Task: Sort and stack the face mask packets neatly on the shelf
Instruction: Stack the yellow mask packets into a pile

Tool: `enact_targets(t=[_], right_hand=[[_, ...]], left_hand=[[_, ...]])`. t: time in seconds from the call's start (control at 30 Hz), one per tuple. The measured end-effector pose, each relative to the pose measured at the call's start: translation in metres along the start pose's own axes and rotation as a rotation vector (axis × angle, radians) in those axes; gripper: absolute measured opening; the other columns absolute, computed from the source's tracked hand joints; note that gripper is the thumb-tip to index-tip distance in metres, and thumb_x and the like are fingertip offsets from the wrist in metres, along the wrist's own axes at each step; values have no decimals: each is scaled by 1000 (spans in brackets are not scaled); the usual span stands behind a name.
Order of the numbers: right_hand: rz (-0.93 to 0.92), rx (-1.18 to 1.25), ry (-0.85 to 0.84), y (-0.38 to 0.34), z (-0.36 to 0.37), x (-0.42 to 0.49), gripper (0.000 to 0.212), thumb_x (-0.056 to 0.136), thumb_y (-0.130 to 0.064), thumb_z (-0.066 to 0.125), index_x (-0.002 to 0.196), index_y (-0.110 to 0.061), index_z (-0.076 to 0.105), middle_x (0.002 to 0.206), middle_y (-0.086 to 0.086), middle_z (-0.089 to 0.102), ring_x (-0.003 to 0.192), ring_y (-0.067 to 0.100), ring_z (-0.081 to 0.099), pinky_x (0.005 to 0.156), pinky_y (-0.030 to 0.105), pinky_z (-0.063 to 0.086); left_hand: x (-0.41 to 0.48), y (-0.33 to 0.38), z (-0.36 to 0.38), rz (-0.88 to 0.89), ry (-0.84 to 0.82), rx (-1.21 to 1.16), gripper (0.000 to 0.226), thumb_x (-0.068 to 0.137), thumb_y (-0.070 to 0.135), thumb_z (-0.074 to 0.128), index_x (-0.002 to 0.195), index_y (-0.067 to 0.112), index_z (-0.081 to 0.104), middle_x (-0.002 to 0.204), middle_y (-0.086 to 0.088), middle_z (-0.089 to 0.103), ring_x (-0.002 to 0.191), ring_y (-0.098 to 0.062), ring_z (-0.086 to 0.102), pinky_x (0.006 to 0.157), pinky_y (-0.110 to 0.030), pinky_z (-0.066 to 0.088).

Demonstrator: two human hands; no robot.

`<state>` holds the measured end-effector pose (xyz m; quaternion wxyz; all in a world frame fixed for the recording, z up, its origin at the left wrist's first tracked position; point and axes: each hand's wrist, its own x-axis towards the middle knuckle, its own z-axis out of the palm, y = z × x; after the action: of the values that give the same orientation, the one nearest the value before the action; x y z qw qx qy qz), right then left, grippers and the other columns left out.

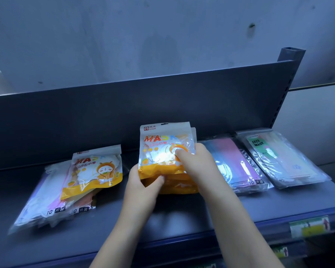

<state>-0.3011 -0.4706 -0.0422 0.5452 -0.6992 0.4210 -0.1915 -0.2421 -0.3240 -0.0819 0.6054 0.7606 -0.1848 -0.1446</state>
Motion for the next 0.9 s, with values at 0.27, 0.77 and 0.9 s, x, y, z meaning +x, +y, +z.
enact_targets(t=[0.27,0.77,0.9], right_hand=[[-37,-4,-5,1,-3,-4,39,79,-42,60,116,-29,65,110,-8,71,104,22,67,94,47,58],[-405,-361,226,-5,2,-22,46,91,-45,50,129,-20,57,135,-1,58,134,25,47,108,48,44],[-517,-274,184,-18,12,-37,52,99,-38,60,148,-20,52,150,-5,53,146,15,37,115,31,34]], left_hand=[[2,1,3,4,39,18,49,88,18,78,126,35,52,112,22,64,90,23,59,69,-6,49],[-4,8,-16,49,27,1,81,88,32,77,155,29,32,153,15,45,132,2,47,102,-19,39],[-7,14,-38,231,98,292,75,93,45,66,157,32,31,159,17,36,145,-2,33,116,-30,32]])
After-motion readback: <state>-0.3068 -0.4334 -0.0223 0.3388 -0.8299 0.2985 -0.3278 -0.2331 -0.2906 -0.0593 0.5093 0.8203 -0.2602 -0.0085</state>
